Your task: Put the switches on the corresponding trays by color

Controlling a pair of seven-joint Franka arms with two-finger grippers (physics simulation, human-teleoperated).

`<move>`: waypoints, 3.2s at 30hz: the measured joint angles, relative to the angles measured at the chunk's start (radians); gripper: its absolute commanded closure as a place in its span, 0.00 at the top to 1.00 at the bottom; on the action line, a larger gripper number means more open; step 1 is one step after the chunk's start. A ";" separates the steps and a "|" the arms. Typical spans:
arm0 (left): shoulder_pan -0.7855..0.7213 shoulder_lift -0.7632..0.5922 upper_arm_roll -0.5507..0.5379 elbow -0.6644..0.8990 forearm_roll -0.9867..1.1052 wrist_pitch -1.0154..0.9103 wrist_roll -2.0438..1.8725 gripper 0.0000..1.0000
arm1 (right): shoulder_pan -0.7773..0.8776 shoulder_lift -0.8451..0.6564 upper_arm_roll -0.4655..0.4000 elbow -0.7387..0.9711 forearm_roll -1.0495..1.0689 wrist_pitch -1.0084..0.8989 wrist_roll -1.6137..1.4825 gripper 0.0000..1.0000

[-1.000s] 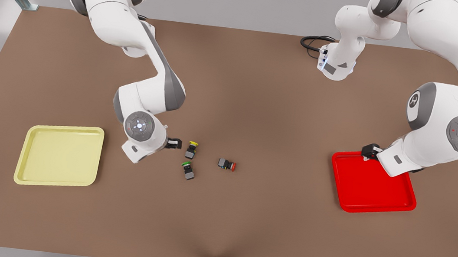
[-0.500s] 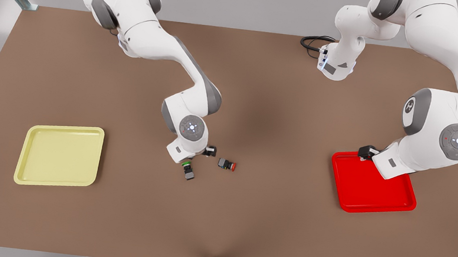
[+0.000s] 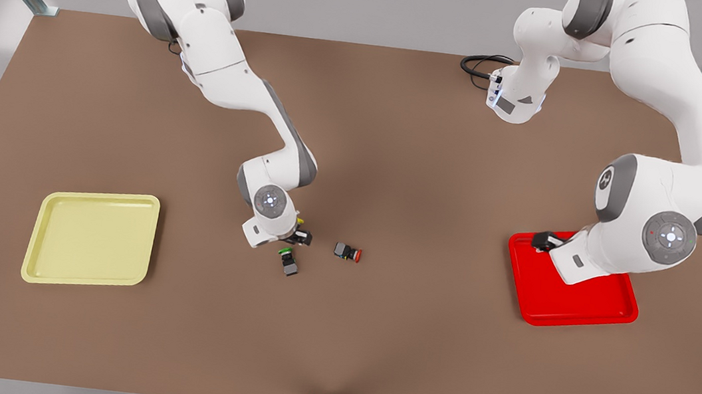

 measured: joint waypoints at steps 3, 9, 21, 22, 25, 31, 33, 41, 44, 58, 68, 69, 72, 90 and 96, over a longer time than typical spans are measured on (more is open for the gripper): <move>0.000 0.001 0.000 0.000 -0.002 0.001 0.000 1.00 | 0.000 -0.003 0.000 0.000 0.000 -0.003 0.002 1.00; 0.000 0.008 0.000 0.000 -0.004 0.002 0.000 1.00 | 0.005 0.017 0.003 -0.010 0.032 0.002 0.028 1.00; 0.000 0.014 0.000 0.000 -0.004 0.001 0.000 1.00 | 0.006 0.023 0.006 -0.004 0.054 0.005 0.025 0.60; 0.000 0.014 0.000 0.000 -0.004 0.001 0.000 1.00 | 0.006 0.023 0.006 -0.003 0.054 0.003 0.025 0.59; 0.000 0.015 0.000 0.000 -0.004 0.002 0.000 1.00 | 0.008 0.020 0.006 -0.002 0.054 0.003 0.025 0.57; 0.000 0.015 0.000 0.000 -0.004 0.002 0.000 1.00 | 0.009 0.023 0.006 0.000 0.054 0.005 0.028 0.56; 0.000 0.015 -0.001 0.000 -0.004 0.002 0.000 1.00 | 0.009 0.023 0.006 0.000 0.054 0.003 0.026 0.56; 0.000 0.017 0.000 0.000 -0.004 0.000 0.000 1.00 | 0.009 0.022 0.006 0.000 0.054 0.002 0.026 0.54; 0.000 0.017 0.000 0.000 -0.005 0.000 0.000 1.00 | 0.008 0.015 0.006 0.000 0.054 0.001 0.023 0.54; 0.000 0.020 -0.002 0.000 -0.007 0.000 0.000 1.00 | 0.008 0.007 0.006 -0.001 0.054 0.001 0.019 0.51; 0.000 0.016 0.000 0.002 -0.018 0.001 0.000 1.00 | -0.095 -0.081 0.005 -0.017 0.047 -0.106 -0.097 0.51; 0.000 0.015 0.000 0.002 -0.018 0.001 0.000 1.00 | -0.123 -0.108 0.005 -0.042 0.046 -0.106 -0.130 0.51; -0.002 0.019 -0.010 0.002 -0.030 0.005 0.043 1.00 | -0.204 -0.155 0.005 -0.096 0.046 -0.106 -0.201 0.51; -0.462 0.421 -0.101 0.010 -0.058 0.619 0.629 1.00 | -0.656 -0.168 -0.052 -0.169 -0.071 -0.090 -0.763 0.53; -0.512 0.466 -0.101 0.018 -0.017 0.643 0.665 1.00 | -0.684 -0.150 -0.052 -0.164 -0.074 -0.057 -0.813 1.00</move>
